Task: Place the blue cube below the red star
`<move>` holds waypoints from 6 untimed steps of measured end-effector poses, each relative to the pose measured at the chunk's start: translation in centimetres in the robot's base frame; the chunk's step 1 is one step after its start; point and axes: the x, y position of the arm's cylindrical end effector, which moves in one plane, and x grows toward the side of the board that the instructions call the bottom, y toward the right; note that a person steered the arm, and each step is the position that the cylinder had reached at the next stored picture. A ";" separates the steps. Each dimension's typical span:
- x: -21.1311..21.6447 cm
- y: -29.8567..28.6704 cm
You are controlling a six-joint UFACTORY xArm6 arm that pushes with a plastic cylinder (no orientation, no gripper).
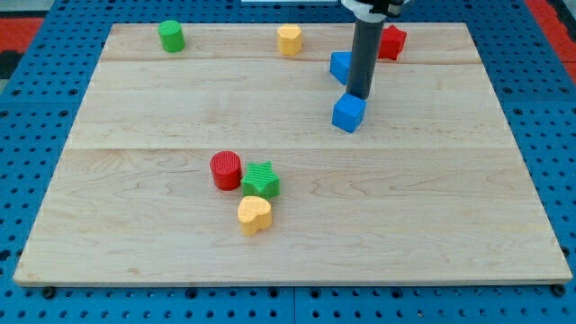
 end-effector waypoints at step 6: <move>3.5 5.2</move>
